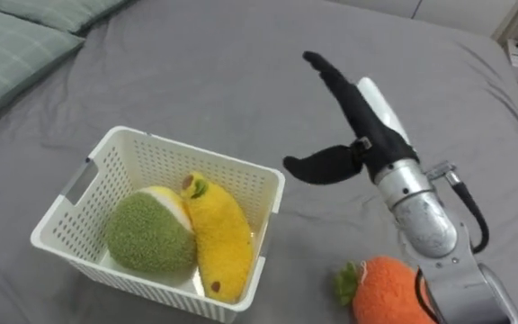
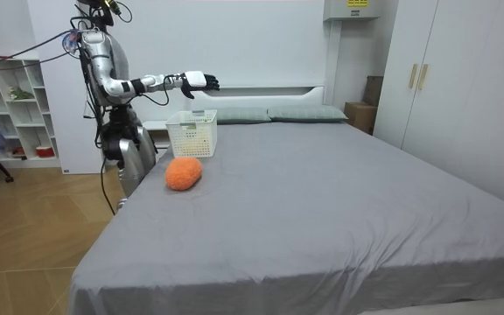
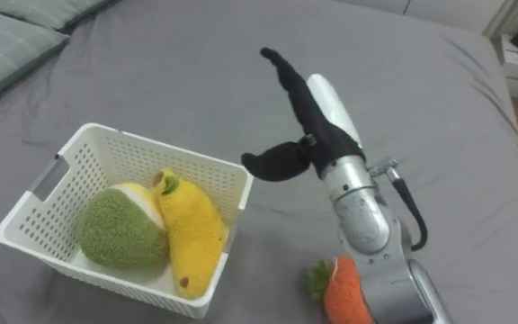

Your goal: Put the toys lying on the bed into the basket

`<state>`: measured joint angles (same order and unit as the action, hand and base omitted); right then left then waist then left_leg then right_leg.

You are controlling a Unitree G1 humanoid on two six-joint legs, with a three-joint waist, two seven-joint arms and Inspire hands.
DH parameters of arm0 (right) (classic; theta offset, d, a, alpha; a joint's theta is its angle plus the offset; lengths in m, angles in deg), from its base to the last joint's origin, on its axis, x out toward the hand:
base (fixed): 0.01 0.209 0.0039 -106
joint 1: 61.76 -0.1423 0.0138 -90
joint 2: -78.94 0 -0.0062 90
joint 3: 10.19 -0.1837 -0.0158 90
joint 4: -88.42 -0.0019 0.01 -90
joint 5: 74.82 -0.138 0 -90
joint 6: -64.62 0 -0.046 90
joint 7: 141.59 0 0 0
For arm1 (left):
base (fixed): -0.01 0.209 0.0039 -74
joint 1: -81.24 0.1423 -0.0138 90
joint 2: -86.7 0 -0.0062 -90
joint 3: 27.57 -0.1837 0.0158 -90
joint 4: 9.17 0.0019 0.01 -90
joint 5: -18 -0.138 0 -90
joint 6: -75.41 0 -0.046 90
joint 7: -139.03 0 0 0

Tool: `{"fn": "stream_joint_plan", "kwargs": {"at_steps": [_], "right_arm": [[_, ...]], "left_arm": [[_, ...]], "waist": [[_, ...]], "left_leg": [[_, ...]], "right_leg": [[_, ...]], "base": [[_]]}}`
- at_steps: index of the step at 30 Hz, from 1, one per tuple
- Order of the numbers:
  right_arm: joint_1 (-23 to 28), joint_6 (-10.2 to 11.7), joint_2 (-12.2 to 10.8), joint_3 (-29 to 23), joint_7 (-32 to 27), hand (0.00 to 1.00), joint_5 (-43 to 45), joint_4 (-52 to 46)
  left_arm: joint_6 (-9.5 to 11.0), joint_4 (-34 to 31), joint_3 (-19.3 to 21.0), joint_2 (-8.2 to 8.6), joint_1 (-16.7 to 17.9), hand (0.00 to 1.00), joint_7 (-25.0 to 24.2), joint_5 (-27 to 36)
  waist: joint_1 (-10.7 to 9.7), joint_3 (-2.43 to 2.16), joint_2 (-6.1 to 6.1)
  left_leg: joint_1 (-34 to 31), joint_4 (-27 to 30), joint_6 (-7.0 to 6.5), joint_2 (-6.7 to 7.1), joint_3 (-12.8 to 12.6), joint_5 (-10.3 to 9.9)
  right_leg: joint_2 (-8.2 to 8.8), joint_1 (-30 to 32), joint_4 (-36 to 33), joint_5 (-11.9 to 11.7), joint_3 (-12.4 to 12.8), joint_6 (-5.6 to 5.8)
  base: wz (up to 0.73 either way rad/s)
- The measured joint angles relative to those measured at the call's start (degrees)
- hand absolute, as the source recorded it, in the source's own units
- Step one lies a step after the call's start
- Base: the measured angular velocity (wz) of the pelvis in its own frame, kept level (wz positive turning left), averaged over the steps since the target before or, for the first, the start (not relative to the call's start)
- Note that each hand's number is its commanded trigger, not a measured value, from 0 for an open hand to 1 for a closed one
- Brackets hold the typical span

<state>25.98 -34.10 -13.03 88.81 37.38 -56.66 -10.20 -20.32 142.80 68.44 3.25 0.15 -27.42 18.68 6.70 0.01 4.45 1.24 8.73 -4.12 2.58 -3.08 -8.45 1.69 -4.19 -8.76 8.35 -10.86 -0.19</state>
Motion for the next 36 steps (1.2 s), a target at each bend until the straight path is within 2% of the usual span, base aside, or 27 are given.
{"fn": "stream_joint_plan", "kwargs": {"at_steps": [5, 9, 15, 19, 20, 29, 36], "right_arm": [[2.65, 0.36, 0.24, -1.73, -1.92, 0.00, 0.05, 3.37], [4.85, 0.85, 0.46, -3.93, -2.70, 0.00, 0.14, 10.33], [8.22, 0.85, 0.54, -6.52, -3.92, 0.00, 0.09, 11.97], [9.00, 1.84, 0.56, -6.50, -4.65, 0.00, 0.02, 14.51], [9.01, 2.08, 0.56, -6.43, -4.70, 0.00, 0.01, 17.30], [10.37, 2.43, 0.54, -6.32, -4.56, 0.00, 0.12, 28.04], [10.39, 2.71, 0.13, -5.57, -4.03, 0.00, 0.10, 33.31]], "left_arm": [[0.32, -0.11, 0.02, -0.06, 0.97, 0.00, 0.64, -0.09], [0.36, 0.03, 0.44, -0.04, 1.30, 0.00, 0.65, -0.16], [0.15, 0.03, 1.21, -0.01, 2.43, 0.00, 0.66, -0.29], [-0.22, -0.02, 1.35, 0.12, 2.75, 0.00, 0.69, -0.26], [-0.17, -0.15, 1.35, 0.13, 2.67, 0.00, 0.77, -0.25], [-0.11, -0.75, 1.16, 0.04, 2.65, 0.00, 0.95, -0.38], [-0.12, -1.89, 0.82, 0.04, 2.55, 0.00, 0.85, -0.38]], "waist": [[-1.87, 0.01, -0.12], [-1.84, -0.07, -0.11], [-1.95, 0.05, -0.65], [-1.99, 0.05, -1.29], [-1.95, -0.22, -1.04], [-2.30, 0.05, -1.61], [-1.76, 0.02, -1.09]], "left_leg": [[-0.02, 0.04, 0.01, -0.06, -0.22, -0.01], [0.41, -0.01, 0.00, -0.05, -0.23, -0.02], [0.22, -0.12, -0.02, -0.09, -0.65, -0.26], [0.46, -0.08, -0.01, -0.16, -1.05, -0.32], [0.52, -0.02, -0.02, -0.19, -1.23, -0.31], [0.41, -0.15, -0.06, -0.22, -1.65, -0.46], [0.32, -0.17, -0.02, -0.46, -2.80, -0.47]], "right_leg": [[0.18, 0.22, -0.08, 0.00, -0.03, 0.00], [0.23, -0.06, -0.09, 0.00, -0.04, 0.00], [0.26, 0.22, -0.03, 0.08, 0.05, 0.13], [0.22, 0.20, -0.02, 0.09, 0.64, 0.15], [0.22, 0.21, -0.02, 0.09, 0.66, 0.15], [0.13, 0.45, -0.02, 0.10, 1.36, 0.17], [-0.16, 1.20, 0.03, 0.10, 2.37, 0.17]], "base": [[-0.03], [0.00], [-0.03], [-0.05], [0.00], [-0.03], [-0.07]]}}
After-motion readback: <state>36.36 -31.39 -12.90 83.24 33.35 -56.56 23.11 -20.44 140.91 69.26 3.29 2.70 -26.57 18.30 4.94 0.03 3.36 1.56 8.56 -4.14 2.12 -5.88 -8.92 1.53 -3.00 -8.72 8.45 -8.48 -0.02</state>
